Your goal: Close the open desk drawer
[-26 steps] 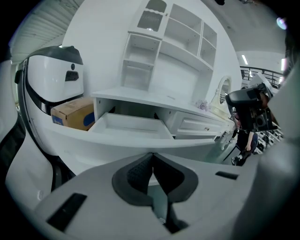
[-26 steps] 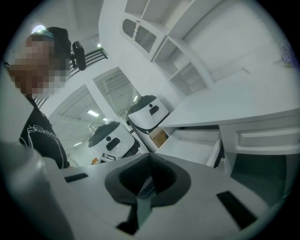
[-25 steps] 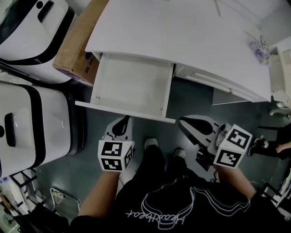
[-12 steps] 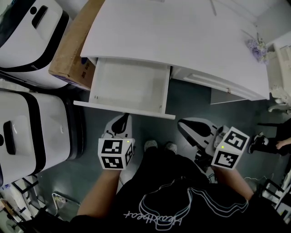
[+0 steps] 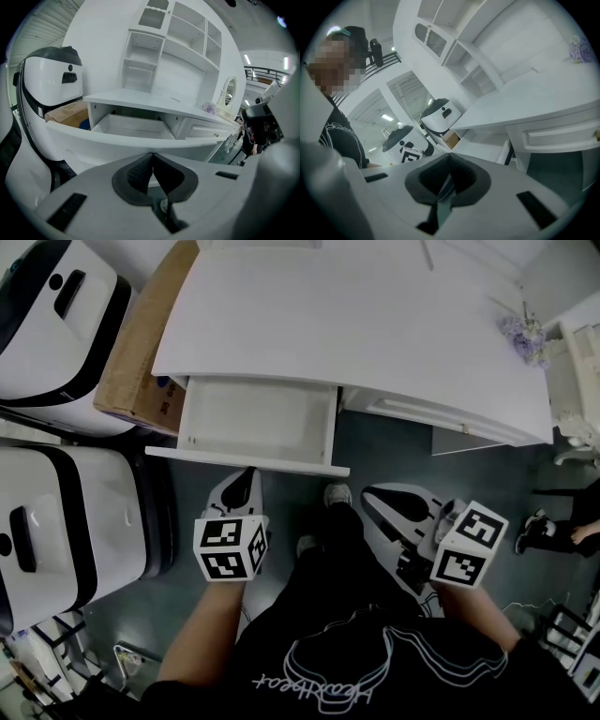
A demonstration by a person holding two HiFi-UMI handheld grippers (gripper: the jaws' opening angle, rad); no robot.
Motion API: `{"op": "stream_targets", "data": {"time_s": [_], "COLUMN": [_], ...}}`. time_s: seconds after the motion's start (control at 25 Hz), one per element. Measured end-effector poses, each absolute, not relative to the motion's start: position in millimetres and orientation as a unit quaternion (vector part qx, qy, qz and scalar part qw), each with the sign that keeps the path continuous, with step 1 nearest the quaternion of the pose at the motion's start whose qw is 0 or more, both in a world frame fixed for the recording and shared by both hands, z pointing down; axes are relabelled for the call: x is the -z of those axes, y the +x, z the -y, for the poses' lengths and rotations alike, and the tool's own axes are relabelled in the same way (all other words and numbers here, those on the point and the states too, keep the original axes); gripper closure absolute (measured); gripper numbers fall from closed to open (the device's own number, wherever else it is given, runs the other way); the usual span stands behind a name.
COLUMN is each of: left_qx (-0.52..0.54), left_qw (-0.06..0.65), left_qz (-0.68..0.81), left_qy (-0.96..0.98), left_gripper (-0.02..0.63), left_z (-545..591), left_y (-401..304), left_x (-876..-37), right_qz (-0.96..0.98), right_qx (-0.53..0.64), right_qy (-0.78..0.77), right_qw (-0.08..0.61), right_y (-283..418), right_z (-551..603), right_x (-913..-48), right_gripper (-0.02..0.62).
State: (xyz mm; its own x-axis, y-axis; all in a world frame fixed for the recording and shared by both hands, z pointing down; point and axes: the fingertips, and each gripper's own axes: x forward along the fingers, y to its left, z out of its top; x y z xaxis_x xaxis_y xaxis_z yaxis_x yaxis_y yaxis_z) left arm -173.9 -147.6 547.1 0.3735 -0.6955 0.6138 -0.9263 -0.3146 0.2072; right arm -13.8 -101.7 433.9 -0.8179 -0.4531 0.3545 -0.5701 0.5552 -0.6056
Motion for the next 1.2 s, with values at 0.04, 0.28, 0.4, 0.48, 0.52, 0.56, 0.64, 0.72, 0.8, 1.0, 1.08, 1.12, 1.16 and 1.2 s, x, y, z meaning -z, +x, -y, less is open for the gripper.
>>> {"op": "stream_targets", "data": {"time_s": [0.04, 0.28, 0.4, 0.48, 0.52, 0.56, 0.64, 0.72, 0.8, 1.0, 1.08, 1.12, 1.16, 1.2], "left_qx": [-0.213, -0.216, -0.217, -0.219, -0.219, -0.218, -0.216, -0.215, -0.213, -0.208, -0.208, -0.208, -0.207, -0.207], "left_qw": [0.273, 0.277, 0.28, 0.283, 0.284, 0.286, 0.286, 0.285, 0.288, 0.289, 0.288, 0.288, 0.287, 0.287], "left_qz": [0.52, 0.531, 0.536, 0.538, 0.54, 0.541, 0.544, 0.546, 0.548, 0.552, 0.552, 0.552, 0.553, 0.553], "left_qy": [0.781, 0.771, 0.766, 0.763, 0.762, 0.76, 0.759, 0.757, 0.756, 0.754, 0.754, 0.754, 0.754, 0.754], "left_gripper": [0.6, 0.6, 0.6, 0.6, 0.6, 0.6, 0.6, 0.6, 0.6, 0.6, 0.6, 0.6, 0.6, 0.6], "left_z": [150.6, 171.4, 181.1, 187.2, 190.6, 194.0, 200.4, 206.2, 213.0, 229.2, 234.4, 236.5, 238.5, 240.3], "left_y": [-173.1, -168.6, -166.8, -164.6, -163.6, -162.7, -161.3, -160.4, -159.9, -158.4, -156.7, -156.1, -156.0, -156.3], "left_x": [-547.5, -545.8, -545.7, -545.6, -545.6, -545.6, -545.5, -545.4, -545.4, -545.4, -545.2, -545.3, -545.4, -545.5], "right_qz": [0.878, 0.878, 0.879, 0.882, 0.883, 0.883, 0.883, 0.883, 0.883, 0.883, 0.882, 0.882, 0.882, 0.882], "right_qx": [-0.373, -0.377, -0.379, -0.377, -0.376, -0.377, -0.38, -0.381, -0.381, -0.385, -0.386, -0.386, -0.386, -0.386], "right_qy": [0.291, 0.287, 0.278, 0.269, 0.265, 0.263, 0.26, 0.258, 0.255, 0.25, 0.25, 0.25, 0.25, 0.25], "right_qw": [0.077, 0.075, 0.079, 0.089, 0.093, 0.095, 0.094, 0.095, 0.098, 0.1, 0.101, 0.102, 0.102, 0.102], "right_y": [-11.4, 2.0, 5.2, 6.8, 8.1, 9.6, 12.2, 12.9, 11.7, 11.6, 13.5, 14.2, 14.5, 14.5], "right_z": [104.2, 125.2, 137.1, 144.3, 149.0, 154.4, 165.6, 174.4, 181.0, 191.4, 194.1, 195.5, 197.1, 198.8], "right_x": [-433.3, -429.4, -431.2, -434.0, -435.3, -436.1, -436.0, -435.1, -435.1, -438.4, -439.7, -440.1, -440.5, -441.0], "right_gripper": [0.589, 0.589, 0.589, 0.589, 0.589, 0.589, 0.589, 0.589, 0.589, 0.589, 0.589, 0.589, 0.589, 0.589]}}
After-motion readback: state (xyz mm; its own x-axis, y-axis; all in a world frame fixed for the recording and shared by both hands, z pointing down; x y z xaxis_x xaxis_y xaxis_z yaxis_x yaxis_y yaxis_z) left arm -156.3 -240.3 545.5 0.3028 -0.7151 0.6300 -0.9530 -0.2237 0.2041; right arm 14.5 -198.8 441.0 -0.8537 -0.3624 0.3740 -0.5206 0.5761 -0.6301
